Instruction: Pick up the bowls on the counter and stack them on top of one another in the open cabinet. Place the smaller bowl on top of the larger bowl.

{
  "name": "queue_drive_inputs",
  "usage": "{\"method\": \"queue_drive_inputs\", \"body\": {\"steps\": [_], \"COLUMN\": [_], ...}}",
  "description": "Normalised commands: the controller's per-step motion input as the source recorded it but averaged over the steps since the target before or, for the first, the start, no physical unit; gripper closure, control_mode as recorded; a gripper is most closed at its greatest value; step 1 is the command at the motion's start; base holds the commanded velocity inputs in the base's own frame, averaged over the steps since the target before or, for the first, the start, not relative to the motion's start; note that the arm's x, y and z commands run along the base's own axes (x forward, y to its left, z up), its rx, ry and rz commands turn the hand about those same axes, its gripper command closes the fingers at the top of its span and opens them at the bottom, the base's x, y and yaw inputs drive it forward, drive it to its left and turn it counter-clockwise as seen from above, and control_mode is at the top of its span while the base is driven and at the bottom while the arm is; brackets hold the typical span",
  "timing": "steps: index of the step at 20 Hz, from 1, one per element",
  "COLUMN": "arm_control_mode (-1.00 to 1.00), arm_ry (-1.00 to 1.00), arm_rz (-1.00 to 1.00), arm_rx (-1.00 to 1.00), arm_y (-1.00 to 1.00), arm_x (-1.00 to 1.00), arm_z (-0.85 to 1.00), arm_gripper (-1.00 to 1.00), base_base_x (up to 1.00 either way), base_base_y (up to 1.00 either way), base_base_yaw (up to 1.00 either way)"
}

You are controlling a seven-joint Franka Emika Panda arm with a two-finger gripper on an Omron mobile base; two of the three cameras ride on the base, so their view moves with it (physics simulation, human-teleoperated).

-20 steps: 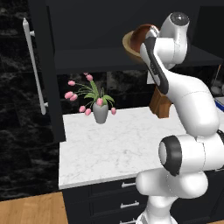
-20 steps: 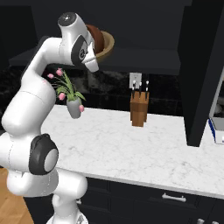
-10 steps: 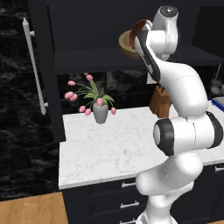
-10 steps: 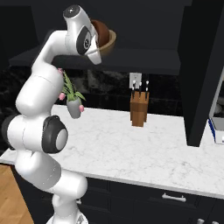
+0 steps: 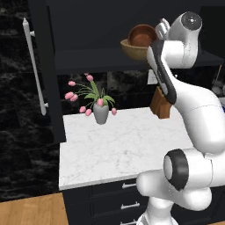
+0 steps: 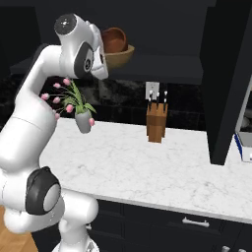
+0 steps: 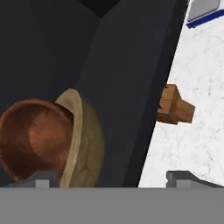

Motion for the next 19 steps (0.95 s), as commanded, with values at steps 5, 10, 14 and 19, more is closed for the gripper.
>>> {"method": "queue_drive_inputs", "body": {"steps": [5,10,14,19], "arm_control_mode": [-1.0,-1.0,-1.0,-1.0], "arm_ry": [-0.31,-0.08,0.0,-0.26], "arm_rz": [0.0,0.0,-0.08,-0.05], "arm_rx": [0.07,0.01,0.11,0.17], "arm_y": [-0.53,-0.71,-0.68,-0.55], "arm_x": [-1.0,-1.0,-1.0,-0.76], "arm_z": [-1.0,-1.0,-0.3,0.76], "arm_gripper": [-1.0,-1.0,-1.0,-1.0], "base_base_x": [0.0,0.0,0.0,0.0], "base_base_y": [0.0,0.0,0.0,0.0], "base_base_yaw": [0.0,0.0,0.0,0.0]}}
